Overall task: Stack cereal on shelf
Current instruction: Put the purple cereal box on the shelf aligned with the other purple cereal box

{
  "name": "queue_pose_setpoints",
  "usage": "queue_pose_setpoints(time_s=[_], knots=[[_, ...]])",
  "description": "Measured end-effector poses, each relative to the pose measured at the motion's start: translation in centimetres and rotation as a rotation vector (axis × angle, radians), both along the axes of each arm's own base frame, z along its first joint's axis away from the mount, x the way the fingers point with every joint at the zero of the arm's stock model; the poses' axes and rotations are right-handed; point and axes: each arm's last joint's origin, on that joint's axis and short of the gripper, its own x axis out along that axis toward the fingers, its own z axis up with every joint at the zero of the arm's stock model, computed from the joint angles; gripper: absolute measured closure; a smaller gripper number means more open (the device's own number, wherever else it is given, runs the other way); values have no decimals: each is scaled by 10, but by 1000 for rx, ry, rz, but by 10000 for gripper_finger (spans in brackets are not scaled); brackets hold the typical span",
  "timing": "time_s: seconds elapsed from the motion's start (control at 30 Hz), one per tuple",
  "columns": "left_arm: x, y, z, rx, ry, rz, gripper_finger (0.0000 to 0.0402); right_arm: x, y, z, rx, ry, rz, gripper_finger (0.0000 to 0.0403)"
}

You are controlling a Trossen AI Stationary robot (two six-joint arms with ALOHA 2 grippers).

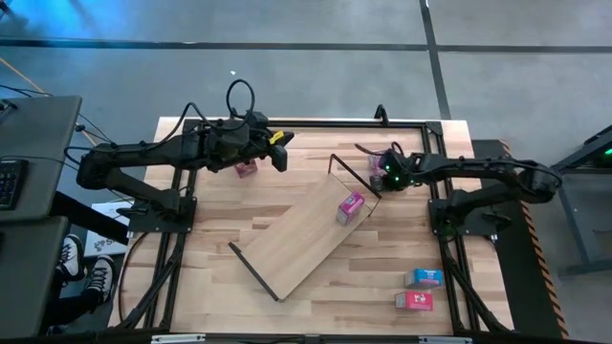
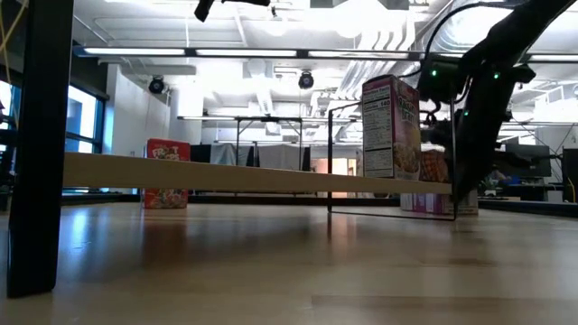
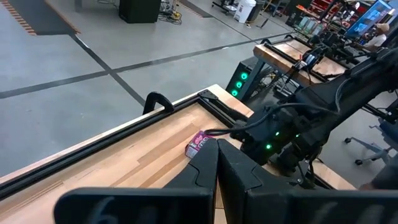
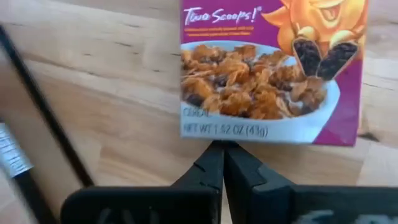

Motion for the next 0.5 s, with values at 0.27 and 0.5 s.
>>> queue_pose_setpoints(time_s=[0.27, 0.5], knots=[[0, 0, 0, 7, 5, -2, 402, -15, 4, 36, -94, -19, -46, 403], [0, 2, 0, 7, 5, 5, 402, -20, 18, 19, -174, -19, -152, 403]])
